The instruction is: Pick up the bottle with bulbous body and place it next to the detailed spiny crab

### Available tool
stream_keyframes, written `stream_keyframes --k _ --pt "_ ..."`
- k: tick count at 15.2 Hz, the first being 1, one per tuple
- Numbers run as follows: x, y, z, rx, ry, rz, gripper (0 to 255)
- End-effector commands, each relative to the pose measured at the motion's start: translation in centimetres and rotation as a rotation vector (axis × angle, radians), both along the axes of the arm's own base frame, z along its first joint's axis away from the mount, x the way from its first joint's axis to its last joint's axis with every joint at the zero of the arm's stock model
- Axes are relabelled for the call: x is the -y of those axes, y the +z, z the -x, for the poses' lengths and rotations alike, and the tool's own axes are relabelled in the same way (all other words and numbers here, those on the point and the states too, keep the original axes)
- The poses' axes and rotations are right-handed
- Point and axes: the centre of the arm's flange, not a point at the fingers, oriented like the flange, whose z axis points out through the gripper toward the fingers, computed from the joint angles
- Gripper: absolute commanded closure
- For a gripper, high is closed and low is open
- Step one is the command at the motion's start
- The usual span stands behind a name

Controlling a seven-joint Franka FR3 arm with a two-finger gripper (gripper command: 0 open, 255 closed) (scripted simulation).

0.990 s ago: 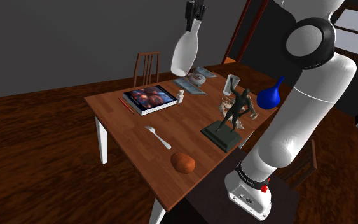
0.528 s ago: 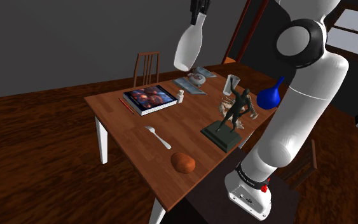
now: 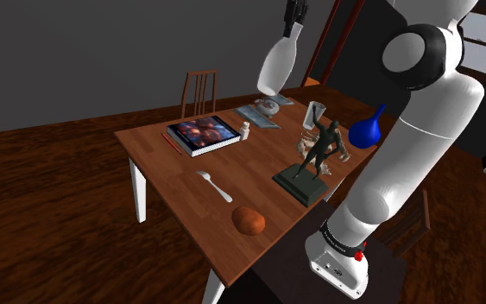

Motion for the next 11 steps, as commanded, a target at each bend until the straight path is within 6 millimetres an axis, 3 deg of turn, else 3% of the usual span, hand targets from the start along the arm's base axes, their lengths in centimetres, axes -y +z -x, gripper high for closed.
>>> stream_keyframes --k 1,11 --pt "2.7 -0.1 0.8 0.001 0.002 -0.001 255" --pt "15.9 0.0 4.7 0.001 0.002 -0.001 255"
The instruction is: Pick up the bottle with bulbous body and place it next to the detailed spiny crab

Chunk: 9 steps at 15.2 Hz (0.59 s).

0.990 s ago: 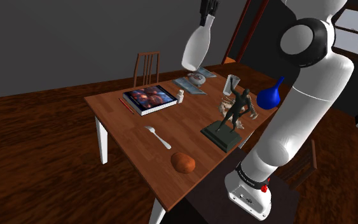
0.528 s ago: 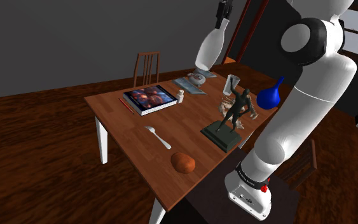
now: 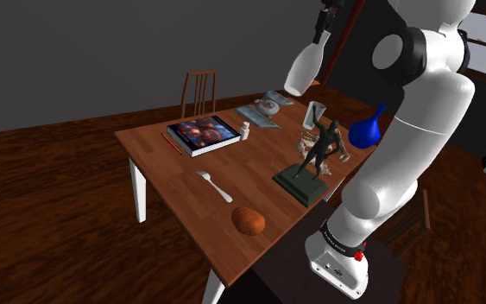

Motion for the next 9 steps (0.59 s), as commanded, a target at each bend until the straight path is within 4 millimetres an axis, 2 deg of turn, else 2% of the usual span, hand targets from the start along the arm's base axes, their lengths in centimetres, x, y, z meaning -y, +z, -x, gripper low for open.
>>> stream_keyframes --k 1,9 --pt "1.6 -0.4 0.5 0.001 0.002 0.001 255" --pt "1.6 -4.6 0.5 0.001 0.002 0.001 255"
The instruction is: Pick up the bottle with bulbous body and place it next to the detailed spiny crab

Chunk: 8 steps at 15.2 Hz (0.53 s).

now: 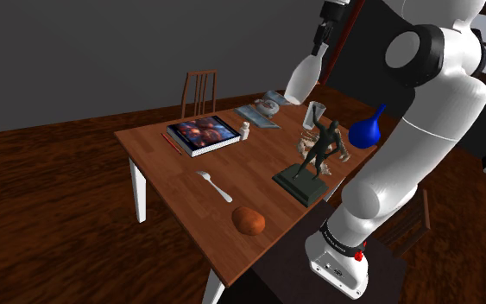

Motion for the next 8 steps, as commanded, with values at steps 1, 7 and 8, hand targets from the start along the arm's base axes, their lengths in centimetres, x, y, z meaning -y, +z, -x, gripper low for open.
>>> stream_keyframes --k 1,7,8 --pt "0.0 -1.1 0.0 0.001 0.0 0.0 255" --pt "0.0 -4.2 0.0 0.001 0.0 0.0 255" --pt "0.0 -4.8 0.0 0.001 0.0 0.0 255"
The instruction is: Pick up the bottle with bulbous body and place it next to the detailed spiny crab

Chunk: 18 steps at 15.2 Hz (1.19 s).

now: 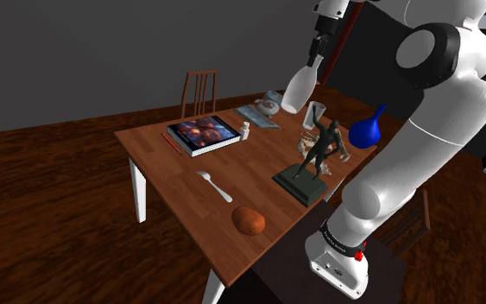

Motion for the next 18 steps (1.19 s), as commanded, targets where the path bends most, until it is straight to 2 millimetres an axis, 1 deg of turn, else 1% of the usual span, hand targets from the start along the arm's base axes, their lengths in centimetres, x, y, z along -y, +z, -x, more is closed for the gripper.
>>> stream_keyframes --k 1,18 --pt "0.0 -1.0 0.0 0.001 0.0 0.001 255" --pt "0.0 -9.9 0.0 0.001 0.0 0.001 255"
